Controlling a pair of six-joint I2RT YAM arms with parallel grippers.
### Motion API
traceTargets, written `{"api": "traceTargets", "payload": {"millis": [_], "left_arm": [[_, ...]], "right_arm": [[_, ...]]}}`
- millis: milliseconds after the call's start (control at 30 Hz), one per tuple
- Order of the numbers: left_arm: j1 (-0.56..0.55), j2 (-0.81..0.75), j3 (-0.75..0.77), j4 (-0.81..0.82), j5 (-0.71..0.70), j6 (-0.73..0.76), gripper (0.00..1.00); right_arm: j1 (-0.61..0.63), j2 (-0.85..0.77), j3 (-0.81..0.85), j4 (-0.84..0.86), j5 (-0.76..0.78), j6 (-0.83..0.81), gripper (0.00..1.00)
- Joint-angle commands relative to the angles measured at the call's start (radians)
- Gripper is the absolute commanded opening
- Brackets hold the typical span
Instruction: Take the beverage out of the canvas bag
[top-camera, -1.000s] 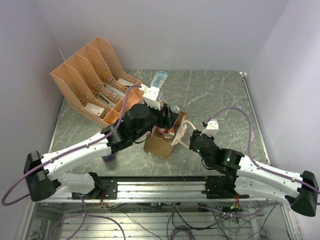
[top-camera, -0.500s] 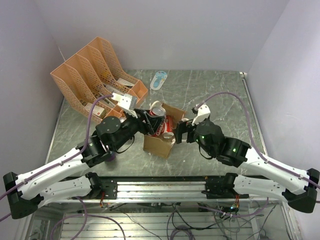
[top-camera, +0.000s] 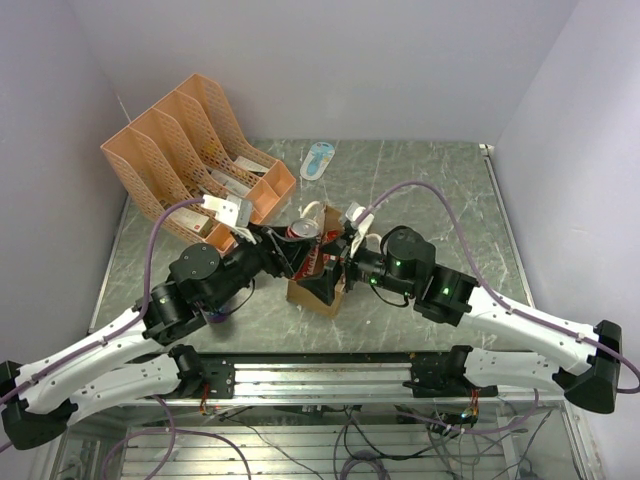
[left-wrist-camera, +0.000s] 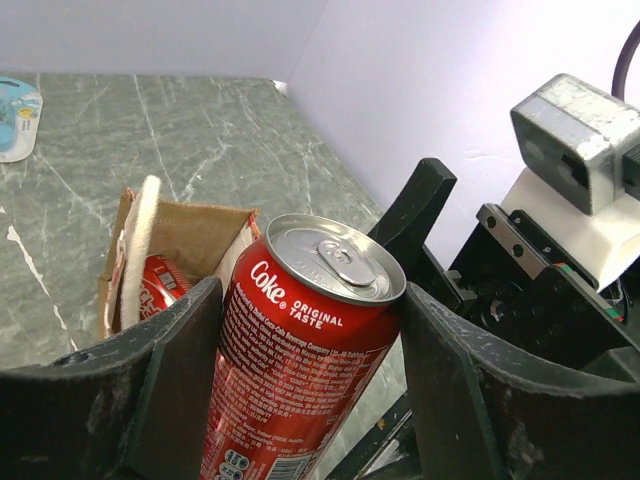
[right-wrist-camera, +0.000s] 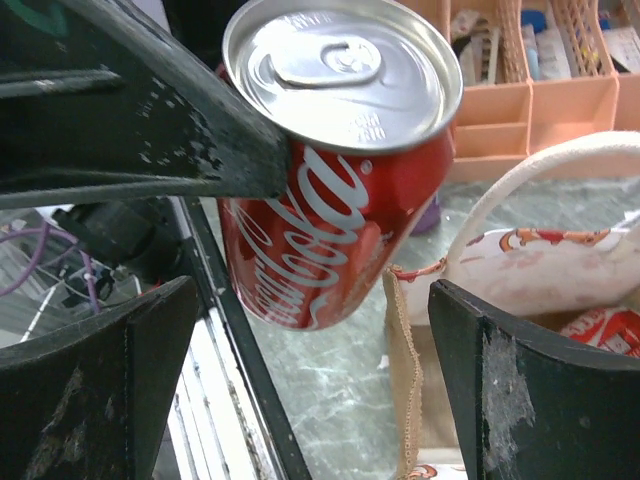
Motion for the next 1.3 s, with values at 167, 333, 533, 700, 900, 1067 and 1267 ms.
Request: {"api": "traceTargets", "payload": {"millis": [167, 333, 533, 700, 900, 1067, 1267], "left_arm": [[0.006, -0.058, 0.013, 0.109, 0.069, -0.055, 0.07], [0.006, -0.08, 0.011, 0.095, 0.085, -0.068, 0.07], [0.007, -0.098, 0.02, 0.055, 0.114, -0.068, 0.07], [0.007, -0.107, 0.021, 0.044, 0.139, -0.073, 0.07], [0.007, -0.118, 0.044, -0.022, 0.147, -0.055, 0.22], [0.007, -0.134, 0.06, -0.11, 0.097, -0.04, 0.73], [0.007, -0.15, 0.173, -0.36, -0.01, -0.004, 1.0]], "right_arm": [[0.0, 0.004, 0.051, 0.108, -0.111, 0.018, 0.99], [-0.004, 0.049, 0.049, 0.164, -0.169, 0.053, 0.94], [-0.029, 0.078, 0.033, 0.289, -0.287, 0.133, 0.82], [-0.031, 0.105, 0.032, 0.344, -0.333, 0.171, 0.65], [-0.032, 0.113, 0.003, 0.381, -0.311, 0.187, 0.26], [-0.033, 0.115, -0.021, 0.41, -0.286, 0.186, 0.05], [-0.033, 0.129, -0.061, 0.404, -0.21, 0.111, 0.0]]}}
